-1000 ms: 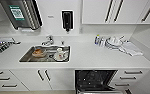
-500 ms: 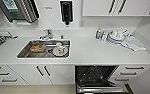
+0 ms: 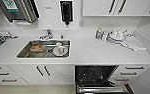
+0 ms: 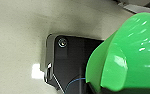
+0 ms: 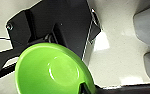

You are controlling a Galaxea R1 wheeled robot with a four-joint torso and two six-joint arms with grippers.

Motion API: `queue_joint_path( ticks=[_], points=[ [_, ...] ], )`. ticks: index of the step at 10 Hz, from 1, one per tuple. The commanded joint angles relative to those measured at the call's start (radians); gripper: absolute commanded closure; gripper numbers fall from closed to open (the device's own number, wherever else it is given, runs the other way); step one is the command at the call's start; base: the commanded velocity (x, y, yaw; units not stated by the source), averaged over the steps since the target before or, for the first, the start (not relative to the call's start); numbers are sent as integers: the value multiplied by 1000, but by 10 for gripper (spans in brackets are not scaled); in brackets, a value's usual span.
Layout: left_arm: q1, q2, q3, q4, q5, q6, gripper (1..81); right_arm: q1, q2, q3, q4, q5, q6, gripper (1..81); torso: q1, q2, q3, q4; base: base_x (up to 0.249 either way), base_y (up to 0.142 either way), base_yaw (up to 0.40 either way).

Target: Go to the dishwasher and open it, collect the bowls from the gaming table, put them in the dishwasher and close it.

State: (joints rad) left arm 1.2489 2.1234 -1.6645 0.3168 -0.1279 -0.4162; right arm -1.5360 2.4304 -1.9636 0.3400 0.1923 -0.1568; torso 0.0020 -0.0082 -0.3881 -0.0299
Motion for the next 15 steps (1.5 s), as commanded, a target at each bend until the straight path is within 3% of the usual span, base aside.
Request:
queue_joint_path(
  ticks=[1,2,6,8,11,15],
  points=[
    [-189,-94,141,-5,155,-9,811,6,-32,20,-6,-76,0,811,0,0,0,0,0,0,0],
    [-253,-120,204,-7,194,-9,811,9,-34,26,-6,-76,-1,811,0,0,-69,0,0,0,0],
    [-538,-161,373,-50,454,-9,811,29,-34,40,-6,-77,-1,811,0,0,-180,0,0,0,0],
    [-659,-157,402,-91,539,-9,811,36,-38,55,-7,-77,-4,811,0,1,-153,0,0,0,0],
    [-805,-93,408,-139,605,-9,811,42,-35,57,-7,-76,-6,811,1,2,-179,0,0,0,0],
    [-973,88,327,-137,729,-72,811,50,-26,54,-6,-76,-7,811,2,3,-179,0,0,0,0]
  ],
)
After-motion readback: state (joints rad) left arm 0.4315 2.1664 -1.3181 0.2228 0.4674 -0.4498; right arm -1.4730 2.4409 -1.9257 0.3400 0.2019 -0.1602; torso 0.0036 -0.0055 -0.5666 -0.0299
